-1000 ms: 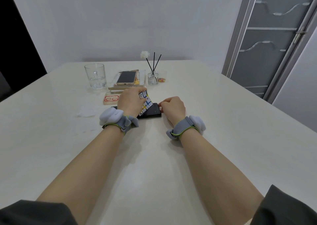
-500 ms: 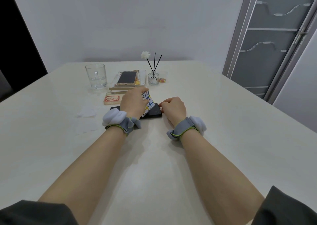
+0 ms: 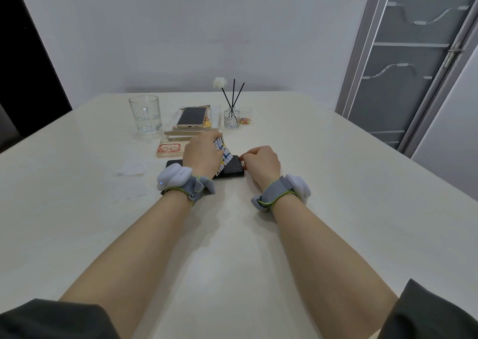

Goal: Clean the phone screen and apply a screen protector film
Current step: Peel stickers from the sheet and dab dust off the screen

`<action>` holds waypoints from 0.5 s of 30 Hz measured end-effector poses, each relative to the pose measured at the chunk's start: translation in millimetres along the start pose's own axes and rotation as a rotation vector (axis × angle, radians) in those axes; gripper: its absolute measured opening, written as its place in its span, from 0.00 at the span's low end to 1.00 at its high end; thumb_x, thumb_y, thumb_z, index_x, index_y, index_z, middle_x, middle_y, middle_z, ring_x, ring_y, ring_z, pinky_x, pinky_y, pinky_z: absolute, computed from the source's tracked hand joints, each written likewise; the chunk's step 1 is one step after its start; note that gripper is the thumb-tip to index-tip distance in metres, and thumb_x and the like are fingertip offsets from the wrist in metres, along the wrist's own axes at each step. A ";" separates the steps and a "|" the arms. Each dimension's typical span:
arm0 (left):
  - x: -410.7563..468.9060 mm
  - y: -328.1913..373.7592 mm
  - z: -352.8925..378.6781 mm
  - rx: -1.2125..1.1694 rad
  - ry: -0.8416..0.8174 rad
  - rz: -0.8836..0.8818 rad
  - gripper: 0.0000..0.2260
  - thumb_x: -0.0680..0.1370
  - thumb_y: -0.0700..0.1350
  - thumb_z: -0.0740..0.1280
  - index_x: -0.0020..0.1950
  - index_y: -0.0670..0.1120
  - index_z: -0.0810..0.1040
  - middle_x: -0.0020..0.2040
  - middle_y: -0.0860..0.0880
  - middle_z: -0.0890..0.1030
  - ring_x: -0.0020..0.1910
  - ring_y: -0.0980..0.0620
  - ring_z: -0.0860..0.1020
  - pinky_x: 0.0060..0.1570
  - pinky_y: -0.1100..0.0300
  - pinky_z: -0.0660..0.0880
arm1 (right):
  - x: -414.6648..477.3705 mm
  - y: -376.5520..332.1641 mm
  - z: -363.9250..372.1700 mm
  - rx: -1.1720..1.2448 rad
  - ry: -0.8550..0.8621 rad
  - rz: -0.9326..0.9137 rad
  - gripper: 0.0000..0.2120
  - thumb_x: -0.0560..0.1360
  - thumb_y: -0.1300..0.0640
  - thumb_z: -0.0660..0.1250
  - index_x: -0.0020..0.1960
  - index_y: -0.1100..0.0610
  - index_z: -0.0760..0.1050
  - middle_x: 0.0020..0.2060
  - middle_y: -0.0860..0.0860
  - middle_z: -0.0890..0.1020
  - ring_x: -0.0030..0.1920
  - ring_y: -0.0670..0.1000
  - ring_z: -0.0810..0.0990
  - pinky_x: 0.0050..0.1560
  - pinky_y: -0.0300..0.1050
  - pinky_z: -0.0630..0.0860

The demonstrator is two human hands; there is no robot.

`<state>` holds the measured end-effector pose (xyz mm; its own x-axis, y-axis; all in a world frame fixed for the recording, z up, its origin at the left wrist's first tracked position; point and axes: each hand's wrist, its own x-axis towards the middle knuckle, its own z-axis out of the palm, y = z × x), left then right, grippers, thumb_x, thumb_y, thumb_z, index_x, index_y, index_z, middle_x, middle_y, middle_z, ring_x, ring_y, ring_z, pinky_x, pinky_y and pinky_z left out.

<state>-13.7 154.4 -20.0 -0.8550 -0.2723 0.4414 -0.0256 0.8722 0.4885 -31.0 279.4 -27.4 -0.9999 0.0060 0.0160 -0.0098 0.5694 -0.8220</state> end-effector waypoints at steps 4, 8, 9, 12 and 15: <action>-0.3 2.0 0.2 -0.010 -0.015 0.002 0.19 0.75 0.40 0.67 0.66 0.48 0.76 0.65 0.47 0.77 0.63 0.44 0.74 0.61 0.53 0.71 | 0.0 0.0 -0.4 -0.003 0.001 0.001 0.15 0.73 0.63 0.61 0.52 0.56 0.84 0.50 0.57 0.85 0.57 0.59 0.78 0.65 0.51 0.70; 2.1 -2.2 -4.2 0.027 0.000 0.020 0.19 0.75 0.39 0.65 0.66 0.49 0.76 0.64 0.46 0.78 0.62 0.44 0.74 0.60 0.53 0.71 | -0.7 0.4 -0.8 -0.002 0.000 -0.008 0.15 0.72 0.63 0.61 0.51 0.57 0.84 0.49 0.57 0.85 0.56 0.59 0.79 0.65 0.51 0.70; 2.7 -2.7 -4.8 0.027 -0.005 0.027 0.19 0.75 0.39 0.65 0.66 0.49 0.76 0.64 0.46 0.78 0.63 0.44 0.74 0.60 0.54 0.71 | -0.7 0.4 -0.8 -0.002 0.000 -0.009 0.15 0.72 0.63 0.60 0.51 0.57 0.84 0.49 0.57 0.85 0.56 0.59 0.79 0.65 0.51 0.70; 3.9 -3.6 -5.5 0.000 -0.044 0.038 0.19 0.75 0.41 0.67 0.66 0.50 0.76 0.65 0.47 0.77 0.64 0.45 0.73 0.62 0.55 0.69 | -0.8 0.5 -0.2 -0.003 0.001 -0.009 0.14 0.72 0.63 0.60 0.50 0.57 0.84 0.48 0.57 0.85 0.55 0.59 0.79 0.64 0.51 0.70; 4.3 -5.6 -5.1 -0.017 -0.067 0.032 0.19 0.75 0.42 0.68 0.66 0.51 0.76 0.65 0.47 0.77 0.65 0.45 0.73 0.63 0.55 0.68 | -0.3 0.2 0.3 -0.007 0.002 -0.005 0.15 0.72 0.63 0.61 0.51 0.56 0.84 0.49 0.56 0.85 0.56 0.58 0.78 0.65 0.51 0.70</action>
<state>-14.7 146.3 -17.0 -0.8881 -0.2160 0.4058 0.0105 0.8730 0.4876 -30.7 279.2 -27.8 -0.9998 0.0054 0.0211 -0.0142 0.5753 -0.8178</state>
